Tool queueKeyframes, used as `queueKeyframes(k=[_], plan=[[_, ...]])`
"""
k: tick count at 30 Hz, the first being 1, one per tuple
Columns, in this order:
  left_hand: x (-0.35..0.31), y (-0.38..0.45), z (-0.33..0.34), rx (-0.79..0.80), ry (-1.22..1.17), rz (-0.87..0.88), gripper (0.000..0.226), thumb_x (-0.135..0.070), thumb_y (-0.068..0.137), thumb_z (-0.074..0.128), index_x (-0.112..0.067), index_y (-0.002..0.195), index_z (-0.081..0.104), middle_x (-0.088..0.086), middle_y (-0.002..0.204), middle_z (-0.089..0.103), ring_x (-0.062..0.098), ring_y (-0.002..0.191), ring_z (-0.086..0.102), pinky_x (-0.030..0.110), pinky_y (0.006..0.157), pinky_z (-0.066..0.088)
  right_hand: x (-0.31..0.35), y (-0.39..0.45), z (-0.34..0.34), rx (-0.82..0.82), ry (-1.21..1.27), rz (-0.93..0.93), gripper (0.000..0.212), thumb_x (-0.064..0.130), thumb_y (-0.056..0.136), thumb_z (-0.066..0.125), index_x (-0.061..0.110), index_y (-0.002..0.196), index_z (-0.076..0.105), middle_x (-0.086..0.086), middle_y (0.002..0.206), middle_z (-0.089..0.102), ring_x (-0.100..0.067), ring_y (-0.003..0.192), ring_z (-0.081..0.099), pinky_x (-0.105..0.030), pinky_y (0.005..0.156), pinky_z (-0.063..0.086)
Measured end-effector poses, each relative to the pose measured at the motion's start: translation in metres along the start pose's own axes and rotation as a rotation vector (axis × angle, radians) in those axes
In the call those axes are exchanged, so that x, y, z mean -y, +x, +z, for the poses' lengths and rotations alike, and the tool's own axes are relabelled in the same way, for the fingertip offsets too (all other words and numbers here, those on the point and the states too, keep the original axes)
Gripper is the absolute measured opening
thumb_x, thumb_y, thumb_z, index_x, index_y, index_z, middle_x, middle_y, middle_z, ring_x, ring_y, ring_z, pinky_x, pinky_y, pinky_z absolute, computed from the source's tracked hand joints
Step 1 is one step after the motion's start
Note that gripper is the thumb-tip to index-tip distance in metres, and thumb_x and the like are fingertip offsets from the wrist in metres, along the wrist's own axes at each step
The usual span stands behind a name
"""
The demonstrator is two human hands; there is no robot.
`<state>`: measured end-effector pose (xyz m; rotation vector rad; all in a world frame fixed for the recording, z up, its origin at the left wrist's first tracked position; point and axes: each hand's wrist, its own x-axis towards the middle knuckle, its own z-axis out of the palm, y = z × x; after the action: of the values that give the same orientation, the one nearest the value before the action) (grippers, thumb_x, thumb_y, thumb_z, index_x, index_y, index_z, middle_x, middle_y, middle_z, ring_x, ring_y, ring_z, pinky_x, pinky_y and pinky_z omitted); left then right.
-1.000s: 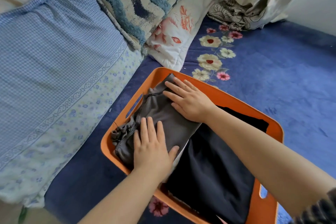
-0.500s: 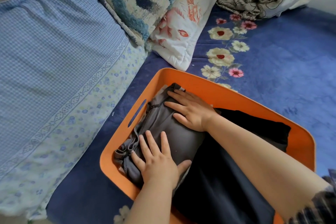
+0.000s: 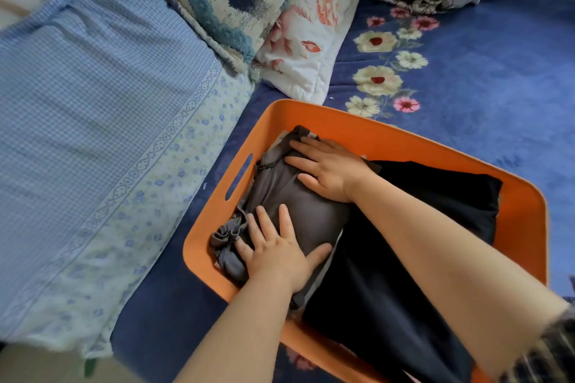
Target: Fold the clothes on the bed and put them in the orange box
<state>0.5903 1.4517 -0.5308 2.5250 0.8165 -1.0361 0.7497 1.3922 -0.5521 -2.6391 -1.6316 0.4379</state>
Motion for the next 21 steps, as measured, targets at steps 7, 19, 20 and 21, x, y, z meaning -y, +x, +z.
queueKeyframes(k=[7,19,20,21], plan=[[0.011,-0.022,-0.006,-0.272,-0.092,-0.126,0.083,-0.063,0.090,0.027,-0.008,0.148,0.002,0.013,0.155,-0.006,0.029,0.143,-0.010,0.050,0.113,0.007,0.006,-0.017,-0.018,-0.051,0.012,0.092,0.058,0.047,0.098,0.027,0.017,0.148,0.021,-0.001,0.157,0.010,-0.017,0.145,0.006,-0.032,0.115,0.008],[0.008,-0.005,0.000,0.033,-0.176,-0.228,0.102,-0.079,0.079,0.021,-0.014,0.144,-0.023,0.016,0.149,-0.031,0.031,0.138,-0.029,0.054,0.113,0.000,0.008,-0.007,-0.009,0.057,0.169,0.209,0.056,0.041,0.100,0.026,0.014,0.148,0.019,-0.002,0.156,0.015,-0.016,0.143,0.013,-0.029,0.116,0.009],[0.008,-0.005,0.000,0.034,-0.176,-0.227,0.101,-0.079,0.080,0.020,-0.014,0.144,-0.023,0.016,0.150,-0.030,0.031,0.138,-0.028,0.054,0.113,0.000,0.009,-0.010,-0.009,0.023,0.185,0.204,0.053,0.038,0.101,0.026,0.014,0.148,0.020,-0.001,0.156,0.015,-0.016,0.143,0.013,-0.028,0.115,0.008],[0.008,-0.008,0.000,0.023,-0.164,-0.222,0.101,-0.078,0.080,0.020,-0.013,0.145,-0.022,0.017,0.150,-0.029,0.031,0.138,-0.027,0.054,0.113,0.000,0.007,-0.015,-0.007,-0.025,0.209,0.209,0.051,0.035,0.101,0.026,0.014,0.148,0.022,-0.001,0.156,0.016,-0.016,0.143,0.013,-0.027,0.115,0.008]])
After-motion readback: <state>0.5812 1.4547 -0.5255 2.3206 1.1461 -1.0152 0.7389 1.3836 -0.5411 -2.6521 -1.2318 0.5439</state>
